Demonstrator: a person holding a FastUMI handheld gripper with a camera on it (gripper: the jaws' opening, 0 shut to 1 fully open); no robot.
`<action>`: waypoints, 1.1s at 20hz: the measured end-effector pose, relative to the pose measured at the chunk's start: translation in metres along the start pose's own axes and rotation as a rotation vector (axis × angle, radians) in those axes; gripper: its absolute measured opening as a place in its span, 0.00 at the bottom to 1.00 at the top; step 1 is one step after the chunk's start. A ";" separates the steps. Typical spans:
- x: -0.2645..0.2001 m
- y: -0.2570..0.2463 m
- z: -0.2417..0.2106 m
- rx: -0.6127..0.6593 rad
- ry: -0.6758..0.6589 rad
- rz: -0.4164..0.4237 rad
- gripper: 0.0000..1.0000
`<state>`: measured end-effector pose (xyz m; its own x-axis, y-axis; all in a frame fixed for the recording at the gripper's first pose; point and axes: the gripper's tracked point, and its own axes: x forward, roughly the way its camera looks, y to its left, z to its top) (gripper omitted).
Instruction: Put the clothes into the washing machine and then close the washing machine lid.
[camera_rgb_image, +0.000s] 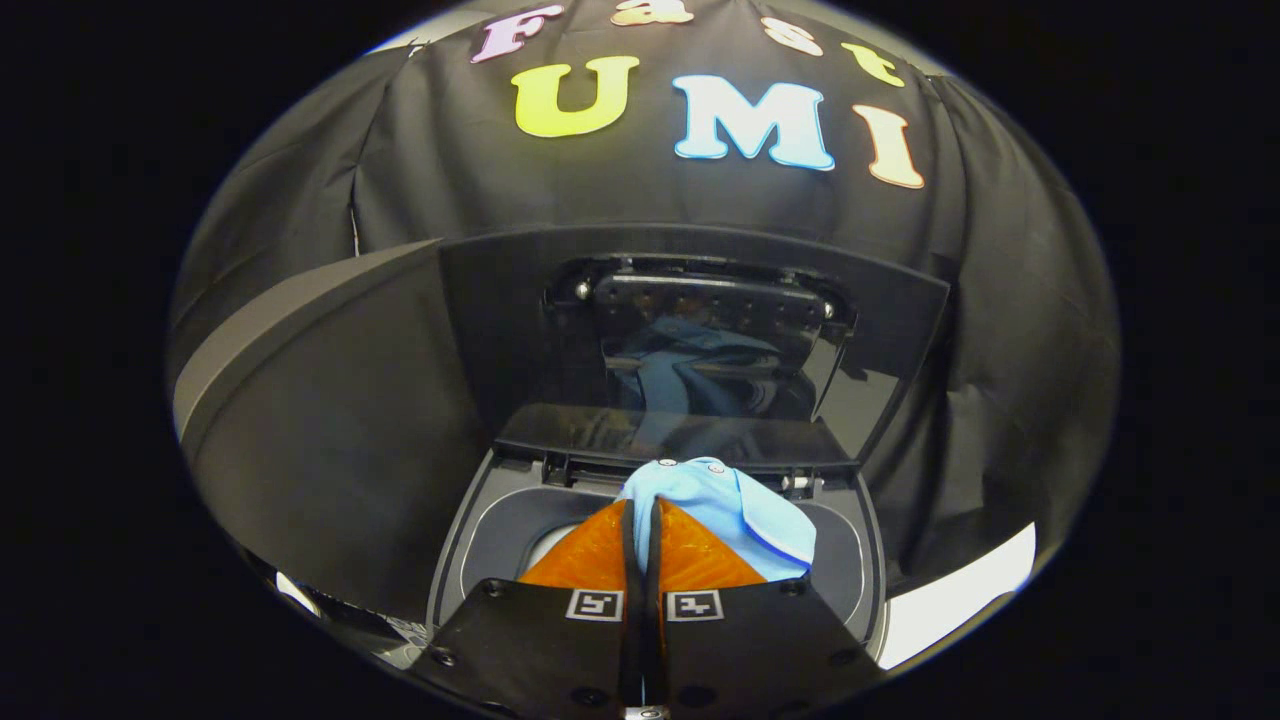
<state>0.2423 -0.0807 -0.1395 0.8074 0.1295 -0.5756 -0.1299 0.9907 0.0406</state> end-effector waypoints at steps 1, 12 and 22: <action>0.003 0.002 -0.006 0.008 0.010 0.000 0.02; 0.022 0.009 -0.078 0.082 0.167 -0.018 0.05; 0.023 0.003 -0.093 0.071 0.185 -0.077 0.99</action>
<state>0.2069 -0.0791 -0.2281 0.6934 0.0496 -0.7188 -0.0254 0.9987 0.0445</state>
